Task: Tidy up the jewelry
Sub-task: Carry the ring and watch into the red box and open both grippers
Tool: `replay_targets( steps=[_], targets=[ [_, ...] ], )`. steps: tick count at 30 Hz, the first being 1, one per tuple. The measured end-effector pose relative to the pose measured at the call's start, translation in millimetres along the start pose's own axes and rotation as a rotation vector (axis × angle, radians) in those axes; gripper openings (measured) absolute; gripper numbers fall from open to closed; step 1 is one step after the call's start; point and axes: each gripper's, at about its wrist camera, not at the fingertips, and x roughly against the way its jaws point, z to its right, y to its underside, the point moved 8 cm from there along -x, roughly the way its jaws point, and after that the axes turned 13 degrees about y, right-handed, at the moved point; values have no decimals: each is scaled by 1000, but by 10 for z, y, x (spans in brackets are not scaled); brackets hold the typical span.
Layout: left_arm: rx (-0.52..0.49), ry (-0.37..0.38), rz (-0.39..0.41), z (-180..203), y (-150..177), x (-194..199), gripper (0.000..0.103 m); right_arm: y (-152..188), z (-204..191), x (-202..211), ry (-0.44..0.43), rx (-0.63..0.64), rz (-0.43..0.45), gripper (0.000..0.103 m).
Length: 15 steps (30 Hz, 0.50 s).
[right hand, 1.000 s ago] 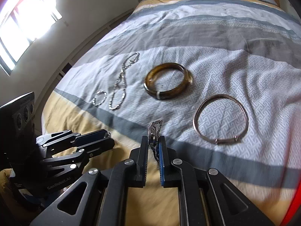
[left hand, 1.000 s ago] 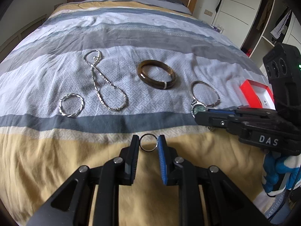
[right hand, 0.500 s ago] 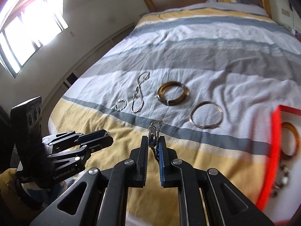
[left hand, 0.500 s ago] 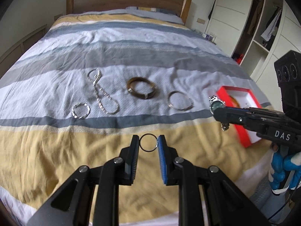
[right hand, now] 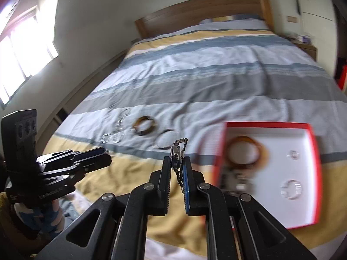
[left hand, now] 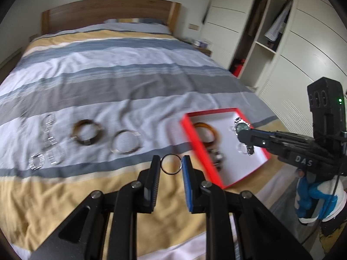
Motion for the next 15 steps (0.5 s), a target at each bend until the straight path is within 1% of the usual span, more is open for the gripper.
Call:
replay_targets(
  steps=[4, 8, 12, 15],
  targets=[
    [-27, 48, -34, 302, -138, -422, 19, 27, 511, -105, 61, -39, -19, 10],
    [-59, 69, -73, 492, -243, -845, 19, 87, 939, -315, 104, -71, -52, 10],
    [-79, 65, -122, 581, -305, -1350, 19, 148, 1241, -528, 133, -89, -87, 10],
    [-86, 48, -156, 540, -326, -1665, 19, 188, 1403, -673, 146, -101, -108, 10]
  ],
)
